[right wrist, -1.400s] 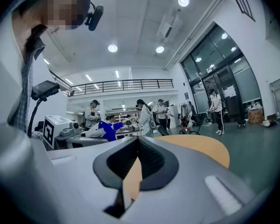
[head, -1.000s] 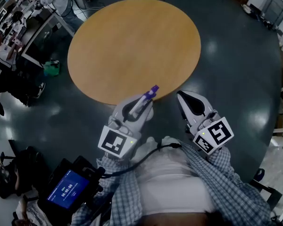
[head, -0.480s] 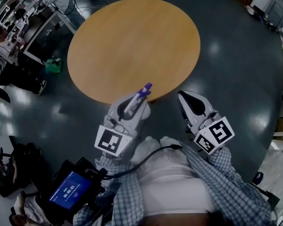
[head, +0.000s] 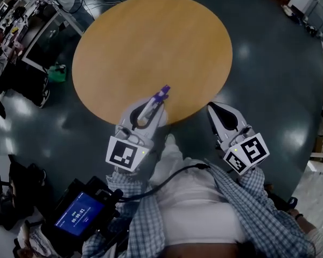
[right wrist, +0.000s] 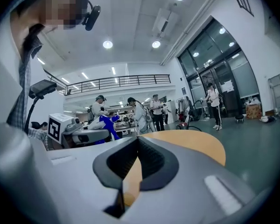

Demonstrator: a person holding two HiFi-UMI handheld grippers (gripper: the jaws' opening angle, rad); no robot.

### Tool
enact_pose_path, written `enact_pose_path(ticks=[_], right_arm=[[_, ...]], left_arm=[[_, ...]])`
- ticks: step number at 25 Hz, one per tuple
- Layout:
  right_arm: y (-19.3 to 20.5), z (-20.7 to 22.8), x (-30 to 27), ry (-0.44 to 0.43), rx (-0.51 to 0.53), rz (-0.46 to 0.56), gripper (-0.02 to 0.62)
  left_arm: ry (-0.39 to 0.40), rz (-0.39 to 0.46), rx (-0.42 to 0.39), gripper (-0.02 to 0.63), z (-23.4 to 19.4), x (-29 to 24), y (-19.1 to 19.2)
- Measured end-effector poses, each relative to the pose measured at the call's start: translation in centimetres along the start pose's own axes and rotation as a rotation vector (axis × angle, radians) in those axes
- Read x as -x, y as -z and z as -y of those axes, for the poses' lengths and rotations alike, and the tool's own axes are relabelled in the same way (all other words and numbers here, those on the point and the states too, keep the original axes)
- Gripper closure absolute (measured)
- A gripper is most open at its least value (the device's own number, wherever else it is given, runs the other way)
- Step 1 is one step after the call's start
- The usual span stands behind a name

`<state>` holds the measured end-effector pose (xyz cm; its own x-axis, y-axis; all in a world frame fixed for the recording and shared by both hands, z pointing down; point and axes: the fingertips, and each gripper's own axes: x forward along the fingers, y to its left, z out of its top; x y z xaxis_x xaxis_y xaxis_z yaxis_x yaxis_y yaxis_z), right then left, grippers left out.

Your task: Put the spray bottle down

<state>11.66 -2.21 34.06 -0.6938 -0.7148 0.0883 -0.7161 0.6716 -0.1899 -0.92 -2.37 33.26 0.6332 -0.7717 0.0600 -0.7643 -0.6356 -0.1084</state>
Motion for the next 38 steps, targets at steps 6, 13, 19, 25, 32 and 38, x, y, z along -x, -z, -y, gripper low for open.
enact_pose_path(ticks=[6, 13, 19, 25, 32, 38], right_arm=[[-0.9, 1.2, -6.2, 0.001, 0.016, 0.004, 0.592], [-1.1, 3.8, -10.0, 0.048, 0.001, -0.03, 0.592], [-0.6, 5.3, -11.2, 0.075, -0.007, -0.053, 0.592], [0.6, 6.1, -12.6, 0.062, -0.01, -0.079, 0.592], [0.9, 5.7, -13.5, 0.035, -0.013, -0.086, 0.592], [1.0, 6.0, -13.4, 0.038, -0.014, -0.08, 0.592]], left_arm=[[0.025, -0.01, 0.02, 0.535, -5.2, -2.9, 1.7], [0.072, -0.016, 0.028, 0.535, -9.5, -7.1, 2.6], [0.08, -0.028, 0.046, 0.534, -10.8, -8.4, 4.1], [0.08, -0.009, 0.07, 0.534, -11.4, -8.7, 5.4], [0.119, 0.005, 0.088, 0.526, -11.2, -8.8, 5.4], [0.142, 0.001, 0.095, 0.492, -10.7, -9.4, 5.7]])
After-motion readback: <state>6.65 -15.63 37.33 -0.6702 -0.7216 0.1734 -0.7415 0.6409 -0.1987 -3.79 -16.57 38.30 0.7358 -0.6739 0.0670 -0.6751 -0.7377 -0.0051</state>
